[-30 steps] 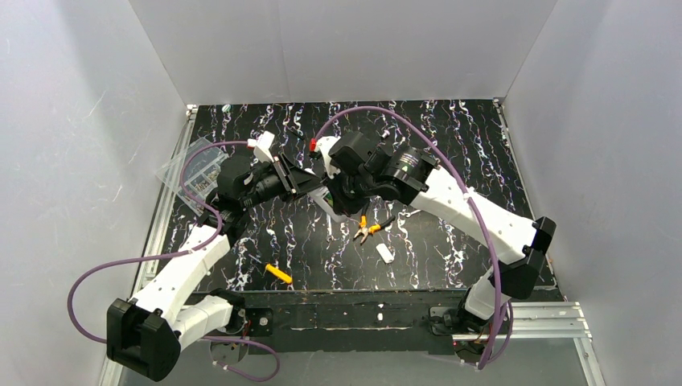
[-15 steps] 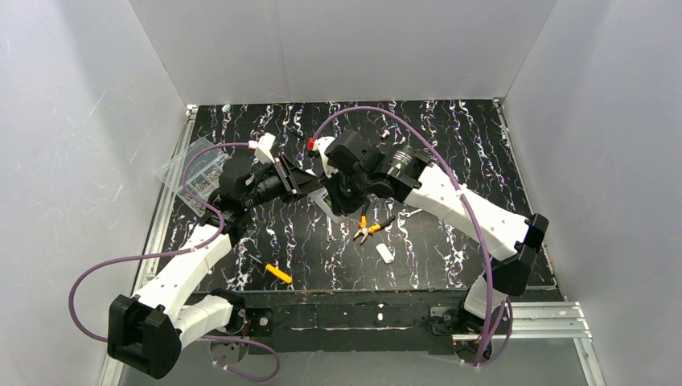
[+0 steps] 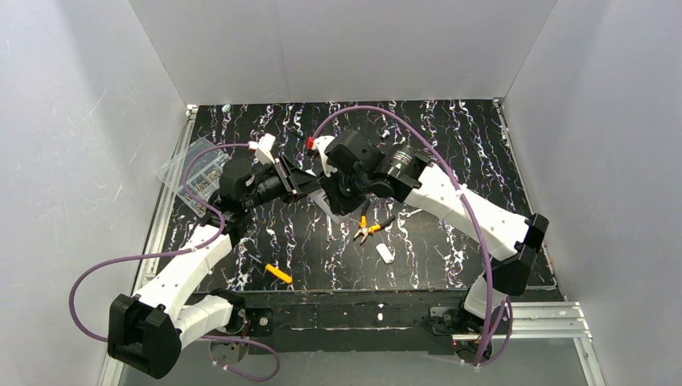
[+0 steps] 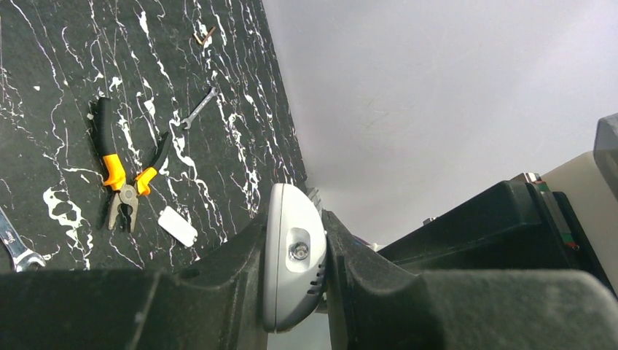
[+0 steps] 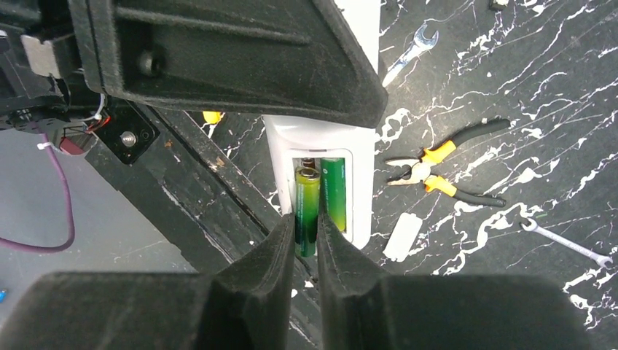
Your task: Load the batteries into the remote control
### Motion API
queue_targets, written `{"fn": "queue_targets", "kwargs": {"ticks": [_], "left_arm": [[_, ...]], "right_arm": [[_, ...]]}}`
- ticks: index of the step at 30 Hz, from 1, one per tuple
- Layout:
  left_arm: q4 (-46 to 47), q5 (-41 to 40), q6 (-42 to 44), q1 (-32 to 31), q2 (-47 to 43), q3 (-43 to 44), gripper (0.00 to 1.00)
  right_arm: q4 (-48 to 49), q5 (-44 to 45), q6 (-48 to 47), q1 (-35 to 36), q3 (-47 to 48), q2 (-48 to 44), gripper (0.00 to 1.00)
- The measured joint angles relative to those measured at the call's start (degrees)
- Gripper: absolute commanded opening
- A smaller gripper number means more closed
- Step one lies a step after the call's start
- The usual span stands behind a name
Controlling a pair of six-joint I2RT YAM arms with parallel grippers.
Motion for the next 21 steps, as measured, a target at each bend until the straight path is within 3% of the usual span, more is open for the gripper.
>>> {"fn": "queue_targets", "kwargs": {"ticks": [21], "left_arm": [[0.46, 0.94, -1.03, -0.44, 0.22, 0.00, 0.00]], "right_arm": [[1.95, -0.98, -0.39, 0.00, 1.62, 0.85, 0.35]]}}
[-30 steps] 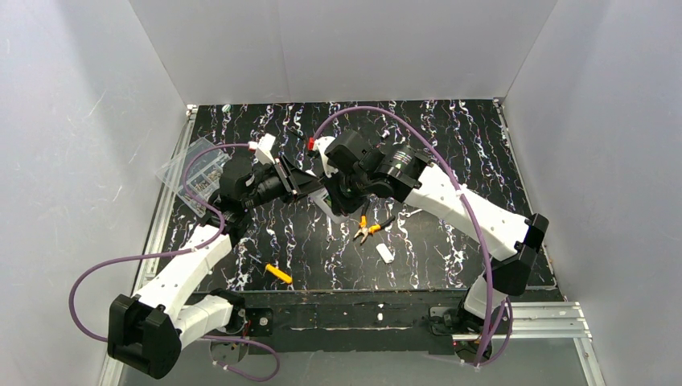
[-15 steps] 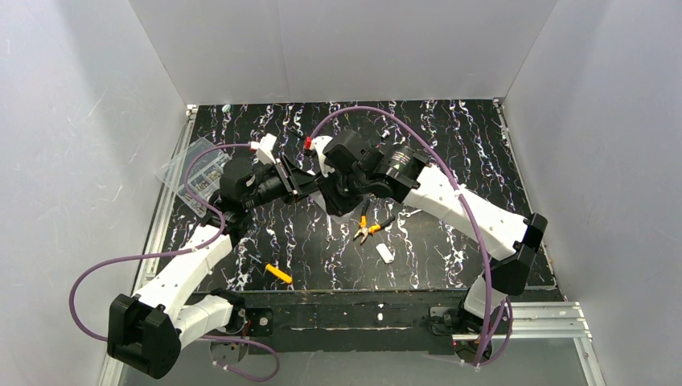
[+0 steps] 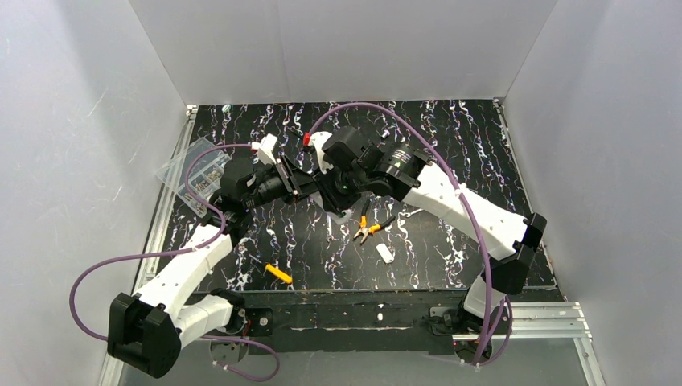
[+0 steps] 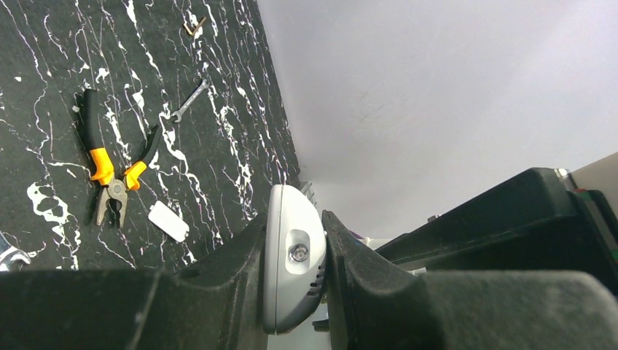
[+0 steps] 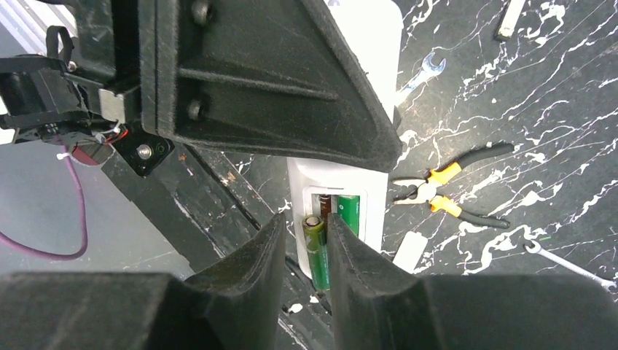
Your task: Load the batteries into the remote control
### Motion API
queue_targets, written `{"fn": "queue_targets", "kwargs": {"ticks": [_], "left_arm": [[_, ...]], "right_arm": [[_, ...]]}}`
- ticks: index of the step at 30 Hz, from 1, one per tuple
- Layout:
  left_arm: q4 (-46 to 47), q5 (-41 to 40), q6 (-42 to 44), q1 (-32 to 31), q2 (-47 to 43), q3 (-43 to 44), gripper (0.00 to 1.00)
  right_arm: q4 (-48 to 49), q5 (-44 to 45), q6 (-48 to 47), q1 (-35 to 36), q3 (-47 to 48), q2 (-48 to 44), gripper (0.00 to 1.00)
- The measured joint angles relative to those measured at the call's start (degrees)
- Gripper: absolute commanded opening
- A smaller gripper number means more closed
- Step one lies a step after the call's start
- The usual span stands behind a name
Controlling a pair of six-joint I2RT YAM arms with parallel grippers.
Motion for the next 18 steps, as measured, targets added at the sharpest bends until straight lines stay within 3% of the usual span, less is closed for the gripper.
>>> {"fn": "queue_targets", "kwargs": {"ticks": [18], "left_arm": [[0.72, 0.17, -1.25, 0.00, 1.20, -0.22, 0.00]], "right_arm": [[-0.04, 2.60, -0.63, 0.00, 0.74, 0.00, 0.36]]}}
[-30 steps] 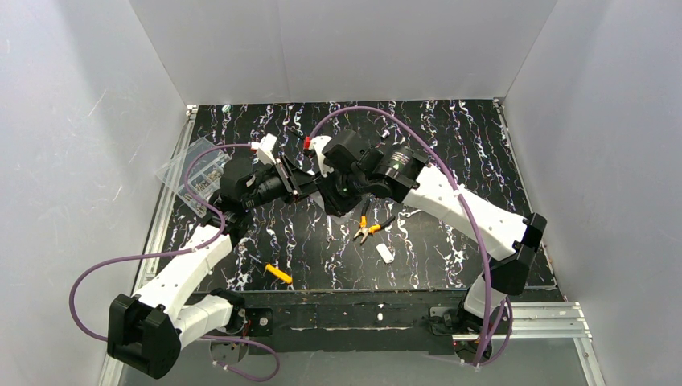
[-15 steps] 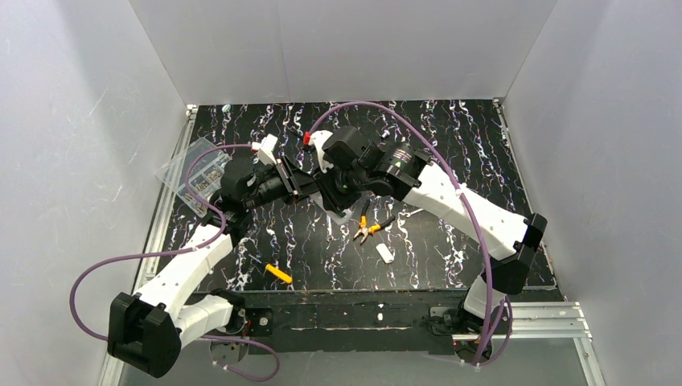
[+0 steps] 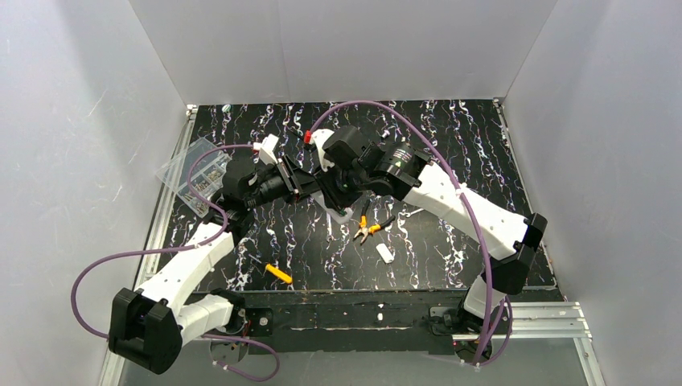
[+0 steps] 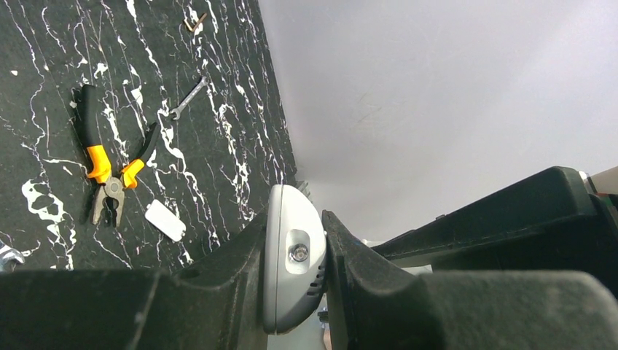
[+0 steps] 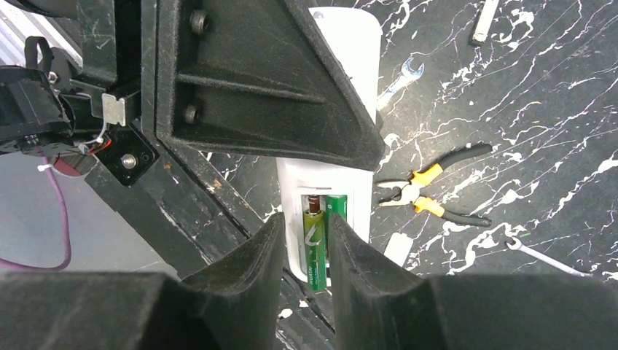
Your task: Load the batteries into the remote control
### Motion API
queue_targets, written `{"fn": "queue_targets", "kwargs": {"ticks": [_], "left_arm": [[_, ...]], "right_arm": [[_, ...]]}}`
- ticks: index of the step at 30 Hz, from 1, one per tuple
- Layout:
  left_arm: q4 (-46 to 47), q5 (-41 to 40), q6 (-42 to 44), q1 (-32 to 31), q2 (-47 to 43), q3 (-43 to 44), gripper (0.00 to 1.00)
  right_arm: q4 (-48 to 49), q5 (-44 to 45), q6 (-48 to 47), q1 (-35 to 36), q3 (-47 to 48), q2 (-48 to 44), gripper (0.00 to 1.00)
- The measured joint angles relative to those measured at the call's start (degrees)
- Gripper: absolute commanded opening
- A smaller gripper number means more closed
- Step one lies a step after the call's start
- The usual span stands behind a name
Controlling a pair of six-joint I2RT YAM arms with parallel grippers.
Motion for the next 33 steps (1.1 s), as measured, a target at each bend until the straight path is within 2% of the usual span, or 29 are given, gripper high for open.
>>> {"fn": "queue_targets", "kwargs": {"ticks": [15, 18, 20, 24, 27, 30, 33], "left_arm": [[1.79, 0.24, -1.64, 0.00, 0.57, -0.85, 0.00], [1.79, 0.33, -2.16, 0.00, 0.57, -0.85, 0.00], [1.77, 0.48, -2.69, 0.00, 0.57, -0.85, 0.00], [1.44, 1.09, -3.61, 0.00, 0.57, -0.83, 0.00], [1.31, 1.73, -4.57, 0.00, 0.63, -0.72, 0.00], [1.60, 2.51, -5.88, 0.00, 1.05, -0.42, 0.00], [1.99, 3.21, -7.50, 0.00, 1.49, -0.39, 0.00]], "right_arm": [[4.07, 0.20, -3.50, 0.00, -0.24, -4.52, 0.45], [7.85, -0.11, -7.04, 0.00, -3.76, -8.48, 0.46], [11.58, -1.77, -11.02, -0.17, -9.35, -13.14, 0.46], [20.70, -14.32, -19.67, -3.56, -24.20, -24.17, 0.44], [28.06, -27.91, -22.73, -11.02, -33.62, -30.45, 0.44], [33.07, -38.23, -23.61, -17.55, -35.52, -31.47, 0.45], [35.21, -47.17, -26.77, -20.85, -34.75, -30.60, 0.45]]}}
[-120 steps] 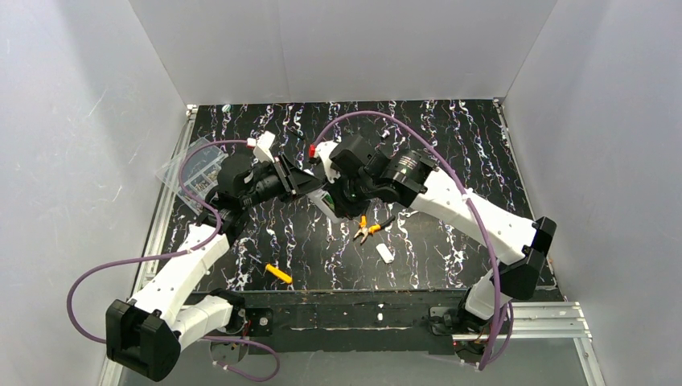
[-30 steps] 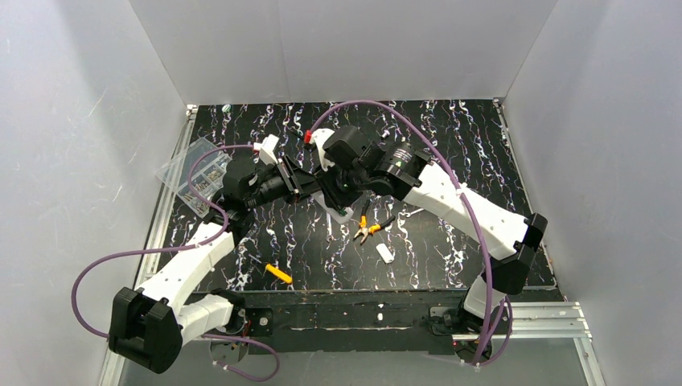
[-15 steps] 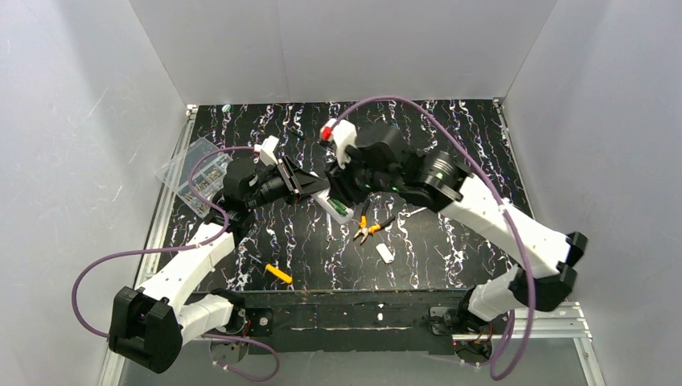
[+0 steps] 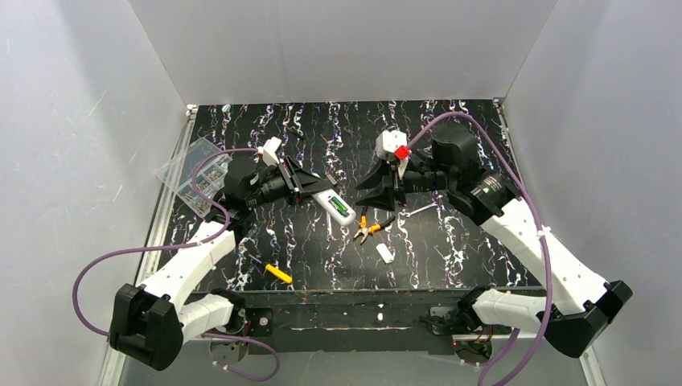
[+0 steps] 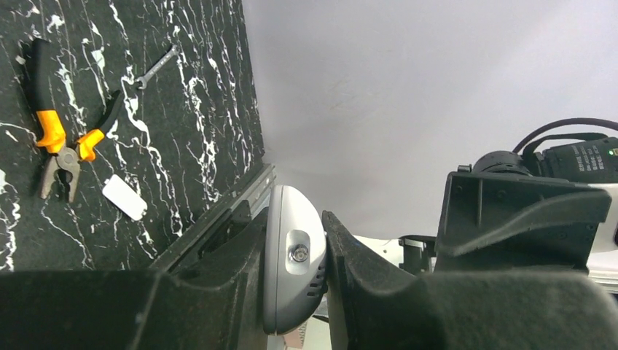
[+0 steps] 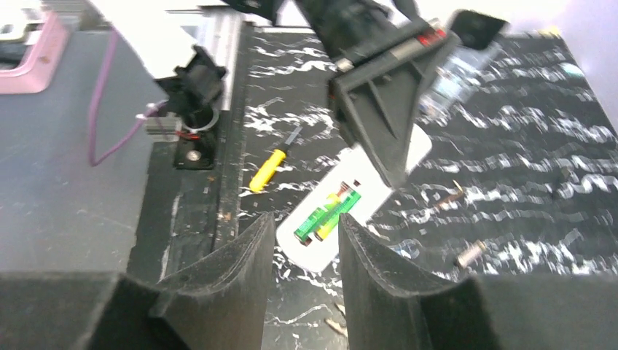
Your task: Load the batteries into the remote control
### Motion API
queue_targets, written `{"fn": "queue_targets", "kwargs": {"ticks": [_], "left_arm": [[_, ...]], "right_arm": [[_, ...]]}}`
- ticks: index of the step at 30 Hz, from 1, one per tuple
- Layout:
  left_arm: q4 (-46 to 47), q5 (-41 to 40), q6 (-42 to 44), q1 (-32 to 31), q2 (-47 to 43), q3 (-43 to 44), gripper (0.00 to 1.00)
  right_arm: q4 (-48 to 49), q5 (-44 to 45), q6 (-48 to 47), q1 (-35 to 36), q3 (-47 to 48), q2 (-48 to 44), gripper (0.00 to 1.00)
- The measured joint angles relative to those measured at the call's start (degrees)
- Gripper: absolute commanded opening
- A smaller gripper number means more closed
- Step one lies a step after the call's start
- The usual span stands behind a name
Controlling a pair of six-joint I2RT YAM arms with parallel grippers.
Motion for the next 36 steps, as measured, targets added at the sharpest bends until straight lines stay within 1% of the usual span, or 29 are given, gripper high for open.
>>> {"fn": "queue_targets", "kwargs": {"ticks": [4, 9, 13, 16, 21, 25, 29, 36], "left_arm": [[0.15, 1.03, -1.46, 0.00, 0.04, 0.00, 0.00], [-0.42, 2.84, -2.23, -0.20, -0.02, 0.02, 0.00], [-0.66, 4.04, -2.73, -0.61, -0.24, 0.04, 0.00], [-0.63, 4.70, -3.17, -1.05, -0.33, 0.04, 0.00], [-0.63, 5.11, -3.41, -1.90, -0.33, 0.04, 0.00], [-0.59, 5.14, -3.43, -2.58, -0.33, 0.09, 0.00], [-0.55, 5.11, -3.43, -3.28, -0.31, 0.09, 0.00], [-0.15, 5.07, -3.43, -4.02, -0.15, 0.11, 0.00]], "right_arm": [[-0.61, -10.19, -5.90, -0.72, 1.75, 2.73, 0.45], [-0.26, -21.33, -9.53, -1.92, 1.60, 4.70, 0.45], [-0.72, -27.32, -13.35, -2.27, 1.62, 5.44, 0.45], [-2.82, -30.56, -17.07, -2.25, 1.84, 7.15, 0.46], [-7.85, -32.30, -22.67, -2.27, 2.62, 11.19, 0.48], [-10.01, -32.13, -25.05, -2.25, 2.69, 13.03, 0.49], [-10.93, -31.78, -26.05, -2.25, 2.73, 13.35, 0.50], [-11.85, -30.95, -27.17, -1.99, 2.80, 14.49, 0.55]]}}
